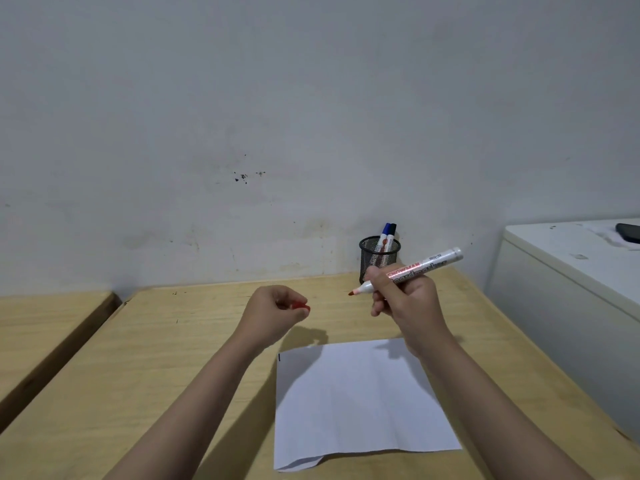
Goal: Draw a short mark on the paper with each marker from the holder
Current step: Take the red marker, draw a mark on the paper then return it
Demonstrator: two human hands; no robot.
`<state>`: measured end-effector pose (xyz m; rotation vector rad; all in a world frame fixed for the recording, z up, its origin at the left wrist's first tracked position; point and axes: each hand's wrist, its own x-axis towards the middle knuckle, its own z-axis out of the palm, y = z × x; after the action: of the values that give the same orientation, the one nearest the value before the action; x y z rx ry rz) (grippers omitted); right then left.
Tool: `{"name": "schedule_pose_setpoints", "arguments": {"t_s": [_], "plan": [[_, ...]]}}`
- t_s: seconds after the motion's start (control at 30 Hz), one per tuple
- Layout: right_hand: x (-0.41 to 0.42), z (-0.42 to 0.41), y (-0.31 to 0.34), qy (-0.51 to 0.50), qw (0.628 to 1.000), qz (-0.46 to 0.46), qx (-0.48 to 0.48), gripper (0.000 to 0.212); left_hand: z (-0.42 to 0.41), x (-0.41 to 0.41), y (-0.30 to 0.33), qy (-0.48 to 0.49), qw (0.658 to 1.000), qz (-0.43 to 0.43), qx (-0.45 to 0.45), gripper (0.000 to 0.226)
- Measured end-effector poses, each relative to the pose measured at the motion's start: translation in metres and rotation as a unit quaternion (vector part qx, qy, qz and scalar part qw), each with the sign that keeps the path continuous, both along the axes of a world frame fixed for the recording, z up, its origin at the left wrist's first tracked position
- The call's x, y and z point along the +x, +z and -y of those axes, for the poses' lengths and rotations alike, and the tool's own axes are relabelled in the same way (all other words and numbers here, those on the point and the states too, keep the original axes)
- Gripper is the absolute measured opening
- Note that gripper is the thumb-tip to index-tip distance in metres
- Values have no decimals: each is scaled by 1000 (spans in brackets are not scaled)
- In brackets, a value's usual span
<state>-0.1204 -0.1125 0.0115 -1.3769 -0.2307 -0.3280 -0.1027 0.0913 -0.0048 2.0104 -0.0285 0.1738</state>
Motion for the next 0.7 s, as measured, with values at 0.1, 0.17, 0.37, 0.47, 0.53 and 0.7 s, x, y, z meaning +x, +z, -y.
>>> {"name": "schedule_pose_setpoints", "arguments": {"t_s": [0.1, 0.17, 0.37, 0.47, 0.53, 0.7], "plan": [[0, 0, -10, 9, 1000, -12, -12, 27, -7, 18, -20, 3, 996, -47, 77, 14], [1, 1, -15, 14, 1000, -13, -24, 27, -11, 27, -34, -2, 987, -62, 146, 23], [7, -5, -33, 30, 998, -31, -52, 19, -18, 33, -58, -5, 982, -58, 182, 36], [8, -12, -39, 48, 997, -40, -49, 16, -23, 29, -60, -5, 993, -72, 90, 41], [9, -20, -42, 65, 996, -47, -39, 14, -29, 23, -62, 3, 994, -63, 86, 40], [14, -45, -47, 71, 994, -72, -45, 13, -51, 0, -65, -49, 988, -74, 130, 59]]}}
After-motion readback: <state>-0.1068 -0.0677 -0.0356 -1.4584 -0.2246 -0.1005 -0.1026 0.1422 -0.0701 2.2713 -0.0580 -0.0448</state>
